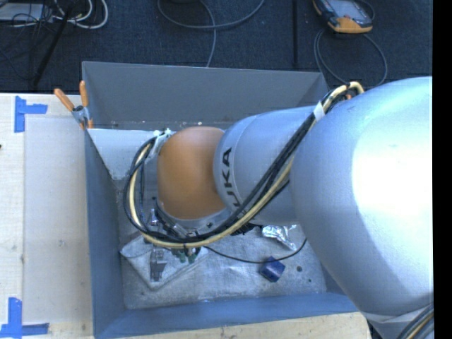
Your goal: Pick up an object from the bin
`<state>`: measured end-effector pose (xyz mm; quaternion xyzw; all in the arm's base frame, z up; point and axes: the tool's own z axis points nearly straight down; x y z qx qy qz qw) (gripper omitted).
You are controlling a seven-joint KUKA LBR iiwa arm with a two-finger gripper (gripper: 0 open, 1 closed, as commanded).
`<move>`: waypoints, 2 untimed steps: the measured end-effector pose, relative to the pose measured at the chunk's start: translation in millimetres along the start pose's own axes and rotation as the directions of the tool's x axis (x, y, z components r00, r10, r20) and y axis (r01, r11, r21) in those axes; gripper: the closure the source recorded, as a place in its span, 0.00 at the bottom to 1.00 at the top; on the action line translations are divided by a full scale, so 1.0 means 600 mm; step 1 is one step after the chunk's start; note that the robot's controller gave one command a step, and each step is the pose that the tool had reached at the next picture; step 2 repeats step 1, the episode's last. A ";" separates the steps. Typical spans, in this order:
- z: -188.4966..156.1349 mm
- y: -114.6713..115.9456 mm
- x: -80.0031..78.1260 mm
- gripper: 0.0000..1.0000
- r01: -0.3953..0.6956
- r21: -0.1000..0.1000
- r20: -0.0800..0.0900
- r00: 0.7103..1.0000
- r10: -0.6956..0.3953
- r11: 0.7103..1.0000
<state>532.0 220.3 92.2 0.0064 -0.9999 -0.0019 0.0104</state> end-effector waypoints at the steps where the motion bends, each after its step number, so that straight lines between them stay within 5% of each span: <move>1: -0.317 -0.041 0.000 1.00 0.154 0.006 0.028 0.988 -0.154 0.988; 2: -0.317 -0.041 0.000 1.00 0.154 0.006 0.028 0.988 -0.154 0.988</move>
Offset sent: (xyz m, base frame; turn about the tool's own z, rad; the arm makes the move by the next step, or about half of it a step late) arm 0.0026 -0.0257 0.1860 -0.1540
